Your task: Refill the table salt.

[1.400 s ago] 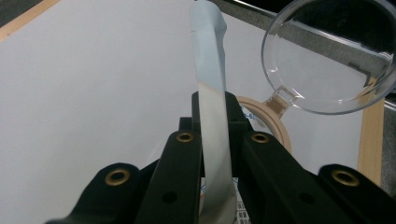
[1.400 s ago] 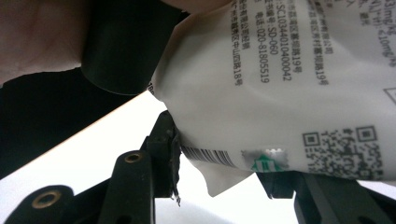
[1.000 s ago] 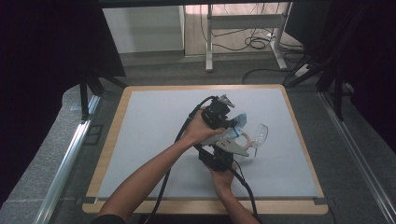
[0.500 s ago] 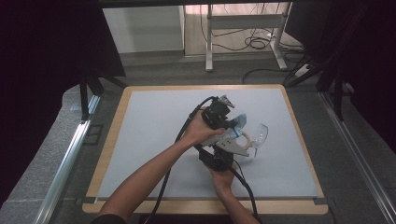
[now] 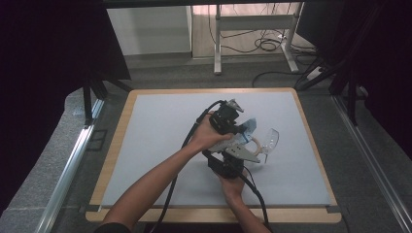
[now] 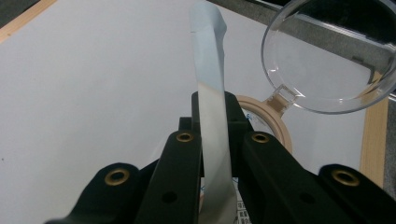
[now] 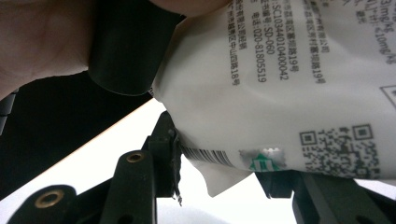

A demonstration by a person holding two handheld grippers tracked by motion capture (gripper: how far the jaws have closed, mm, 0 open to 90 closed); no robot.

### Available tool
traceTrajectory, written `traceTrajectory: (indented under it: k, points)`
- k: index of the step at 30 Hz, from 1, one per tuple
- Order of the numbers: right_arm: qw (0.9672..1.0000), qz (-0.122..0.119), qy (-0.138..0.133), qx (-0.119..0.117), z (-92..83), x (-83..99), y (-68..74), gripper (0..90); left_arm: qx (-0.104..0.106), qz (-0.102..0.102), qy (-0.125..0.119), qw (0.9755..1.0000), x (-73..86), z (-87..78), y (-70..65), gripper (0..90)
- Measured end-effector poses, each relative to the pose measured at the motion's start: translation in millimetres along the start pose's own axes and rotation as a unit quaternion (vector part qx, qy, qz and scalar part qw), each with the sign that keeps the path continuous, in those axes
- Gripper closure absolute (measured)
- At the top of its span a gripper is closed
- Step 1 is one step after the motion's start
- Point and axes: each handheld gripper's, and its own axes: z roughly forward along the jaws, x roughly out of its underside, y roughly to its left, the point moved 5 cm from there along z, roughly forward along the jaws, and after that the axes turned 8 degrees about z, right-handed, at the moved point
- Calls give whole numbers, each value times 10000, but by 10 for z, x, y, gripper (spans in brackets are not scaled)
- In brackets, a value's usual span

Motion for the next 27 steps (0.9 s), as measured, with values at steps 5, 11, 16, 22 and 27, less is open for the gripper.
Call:
traceTrajectory:
  k: [5,11,16,22,27]
  points:
    - [10000,-27,35,-41,-16,-2,-4,566,25,9,-8,10000,-6,-11,1,877]
    - [9999,-51,79,-66,-46,8,-21,569,136,7,-20,9999,-16,-25,15,876]
    - [9999,-40,117,-95,-65,14,-46,571,167,-13,-23,9999,-29,-23,20,876]
    - [9998,-44,131,-110,-71,15,-55,571,184,-13,10,9998,-28,-13,20,875]
    - [9998,-1,161,-110,-69,15,-54,572,221,-10,56,9997,-22,5,22,875]
